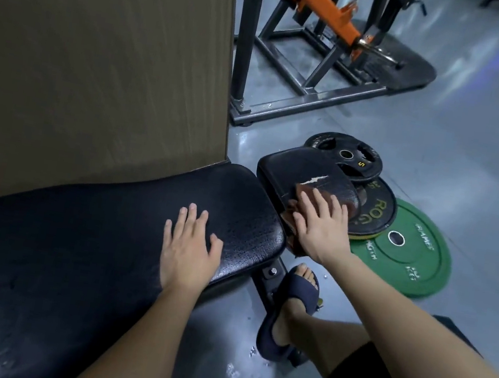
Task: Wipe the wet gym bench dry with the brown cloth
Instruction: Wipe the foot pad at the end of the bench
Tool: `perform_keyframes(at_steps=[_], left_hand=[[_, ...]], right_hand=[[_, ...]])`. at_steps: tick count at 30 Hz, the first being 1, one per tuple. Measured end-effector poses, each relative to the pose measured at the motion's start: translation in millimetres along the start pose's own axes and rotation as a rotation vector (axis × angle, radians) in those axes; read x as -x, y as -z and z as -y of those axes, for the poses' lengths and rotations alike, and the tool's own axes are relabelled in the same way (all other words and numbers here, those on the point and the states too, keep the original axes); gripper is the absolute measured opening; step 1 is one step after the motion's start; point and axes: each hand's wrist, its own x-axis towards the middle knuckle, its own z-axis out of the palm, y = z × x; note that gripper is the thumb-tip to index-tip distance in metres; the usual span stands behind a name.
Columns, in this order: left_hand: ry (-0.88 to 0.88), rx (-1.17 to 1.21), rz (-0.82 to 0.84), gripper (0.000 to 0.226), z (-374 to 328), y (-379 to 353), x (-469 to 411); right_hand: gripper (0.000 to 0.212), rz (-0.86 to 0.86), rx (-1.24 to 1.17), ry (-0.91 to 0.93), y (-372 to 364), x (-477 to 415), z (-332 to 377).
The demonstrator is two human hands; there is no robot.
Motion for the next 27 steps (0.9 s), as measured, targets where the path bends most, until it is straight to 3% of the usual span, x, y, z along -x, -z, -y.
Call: perform_keyframes(at_steps=[5,15,20,27], left_hand=[[0.013,0.015,-0.069,0.067,-0.4,-7.1,-0.8],[0.051,-0.022,-0.105,0.062,-4.3,-13.7,-6.0],[0.061,0.008,-0.123,0.059,-5.1,-13.6,-7.6],[0.032,-0.071,-0.041,0.067,-7.1,-11.5,-12.0]], right_hand=[[0.07,-0.028,0.018,0.142,5.0,-34.5,-1.0],[0.058,-0.037,-0.04,-0.112,15.6,-146.8,-9.3],[0.06,-0.051,-0.09,-0.25,15.4,-130.4,-4.1],[0.076,-0.151,-0.159,-0.118,2.1,-55.5,25.6]])
